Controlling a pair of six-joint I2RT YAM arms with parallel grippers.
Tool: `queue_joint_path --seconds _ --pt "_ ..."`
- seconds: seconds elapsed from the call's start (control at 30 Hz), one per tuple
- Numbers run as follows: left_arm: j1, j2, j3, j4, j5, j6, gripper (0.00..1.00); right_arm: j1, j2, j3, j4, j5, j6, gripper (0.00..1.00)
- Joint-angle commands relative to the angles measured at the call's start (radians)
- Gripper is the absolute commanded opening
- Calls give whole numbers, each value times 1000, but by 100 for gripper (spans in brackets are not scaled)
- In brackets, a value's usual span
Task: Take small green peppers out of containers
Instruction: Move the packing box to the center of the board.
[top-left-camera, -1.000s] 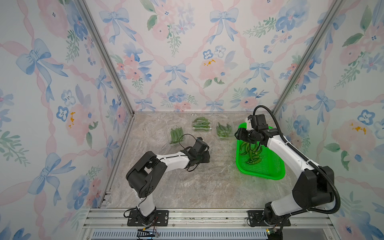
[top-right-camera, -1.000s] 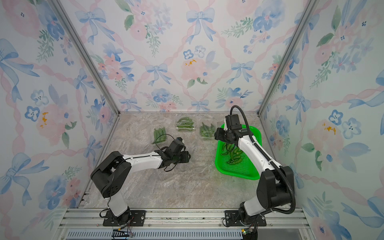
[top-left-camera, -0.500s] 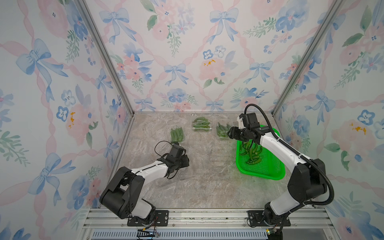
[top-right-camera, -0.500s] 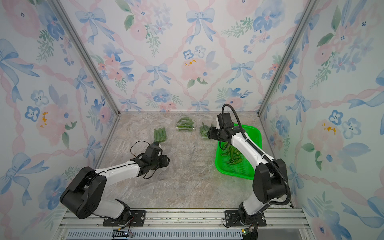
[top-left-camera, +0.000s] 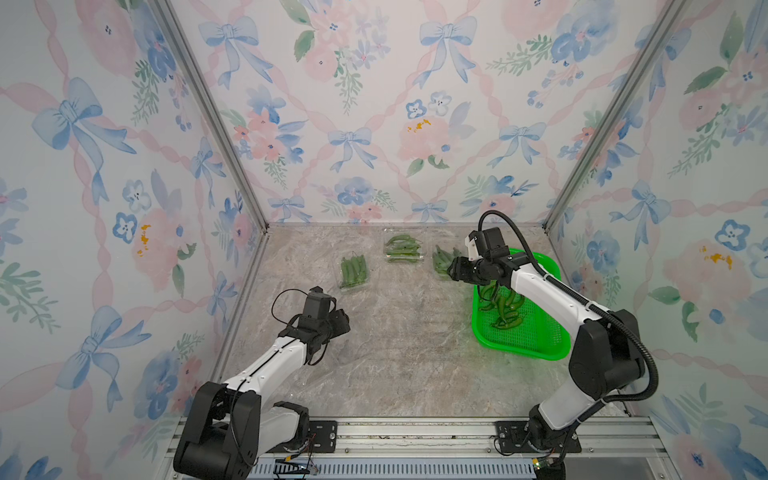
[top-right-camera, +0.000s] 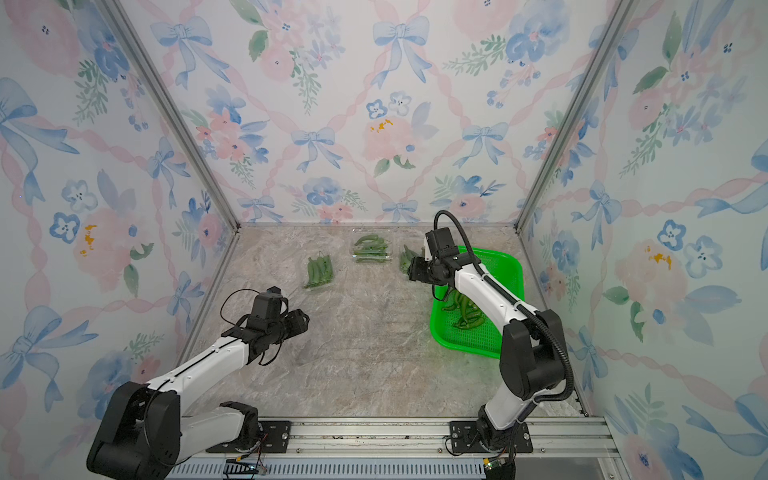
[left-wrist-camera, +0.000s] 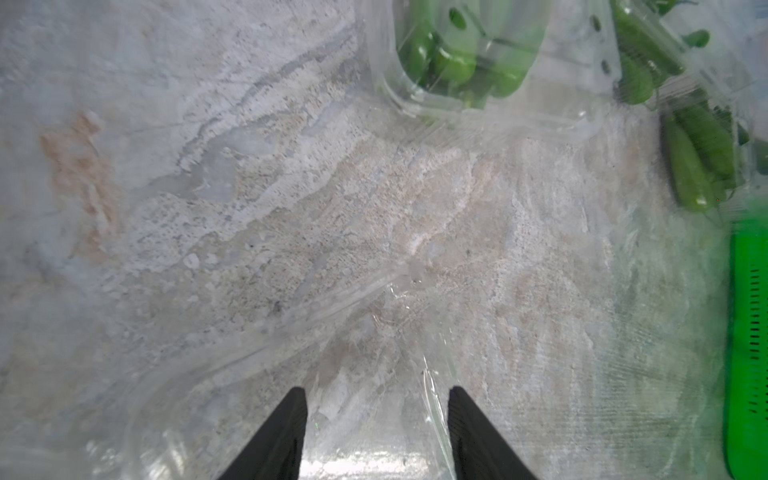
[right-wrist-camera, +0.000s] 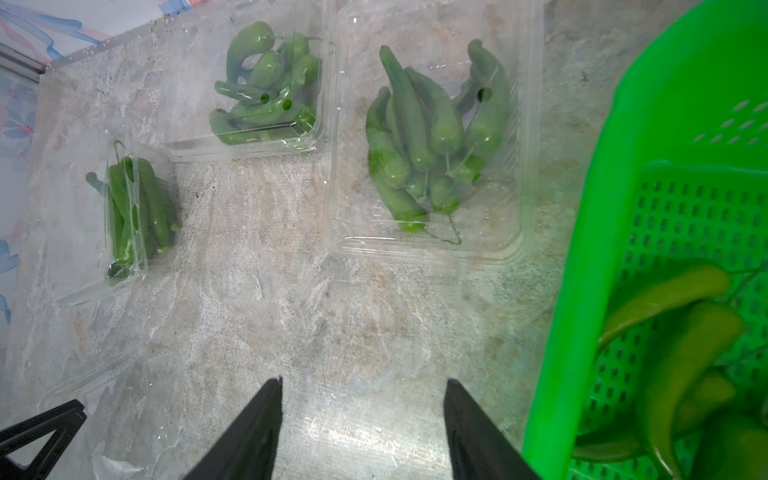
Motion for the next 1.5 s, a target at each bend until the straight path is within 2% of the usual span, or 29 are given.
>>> queue_joint_path --seconds 0.0,0.1,0.23,0.37,0.5,0.73,1.03,1.23,1.47 --pt "4 -24 44 -29 68 23 58 23 48 47 16 -72 -5 63" --pt "4 -42 99 -28 83 6 61 49 102 93 54 -158 14 63" --pt "12 5 230 -27 -15 11 67 94 210 197 108 -229 86 62" --pt "52 185 392 -24 -38 14 66 152 307 289 174 -191 172 62" --pt "101 406 570 -10 1 22 64 188 413 377 253 -205 271 61" --pt "182 645 776 17 3 36 65 232 603 582 265 -236 313 61" --pt "255 808 892 52 82 2 66 257 759 776 204 -242 319 61" --pt "266 923 963 107 179 -38 65 271 818 865 138 -231 319 62" --pt "262 953 962 136 201 -62 64 279 853 888 147 -262 338 62"
